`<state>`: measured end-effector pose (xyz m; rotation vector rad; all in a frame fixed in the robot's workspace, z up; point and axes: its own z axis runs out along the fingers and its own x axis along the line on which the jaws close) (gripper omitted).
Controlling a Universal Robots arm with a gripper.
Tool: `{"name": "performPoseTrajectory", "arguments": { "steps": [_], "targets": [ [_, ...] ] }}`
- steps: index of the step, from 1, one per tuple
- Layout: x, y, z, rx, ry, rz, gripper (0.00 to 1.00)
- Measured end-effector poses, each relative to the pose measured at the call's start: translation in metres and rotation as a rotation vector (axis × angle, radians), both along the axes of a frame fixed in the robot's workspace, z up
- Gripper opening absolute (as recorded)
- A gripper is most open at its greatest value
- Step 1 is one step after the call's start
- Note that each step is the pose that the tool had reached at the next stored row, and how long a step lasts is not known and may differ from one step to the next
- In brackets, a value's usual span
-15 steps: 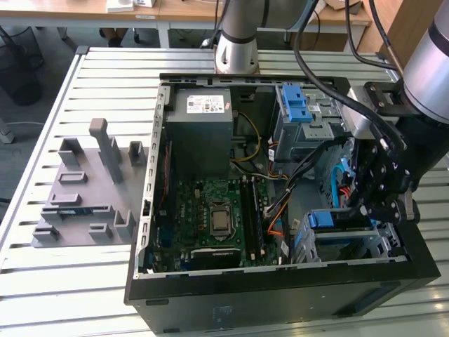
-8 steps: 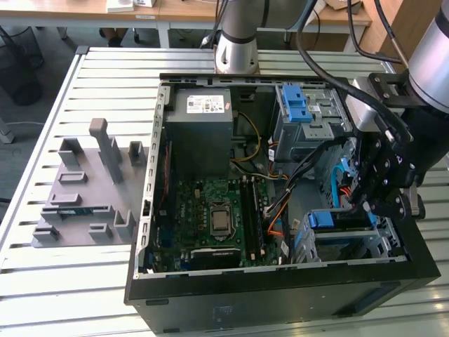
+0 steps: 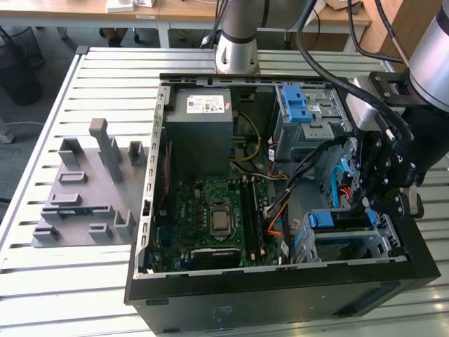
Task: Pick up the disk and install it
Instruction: 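Insert the first disk wire, then insert the second disk wire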
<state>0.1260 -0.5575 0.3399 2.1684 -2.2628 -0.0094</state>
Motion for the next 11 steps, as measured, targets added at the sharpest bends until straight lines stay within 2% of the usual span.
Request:
{"name": "performPoseTrajectory", "arguments": {
  "steps": [11],
  "targets": [
    [-0.0001,0.0000,0.0002,-0.0001,0.0000,0.000,0.11]
  ]
}}
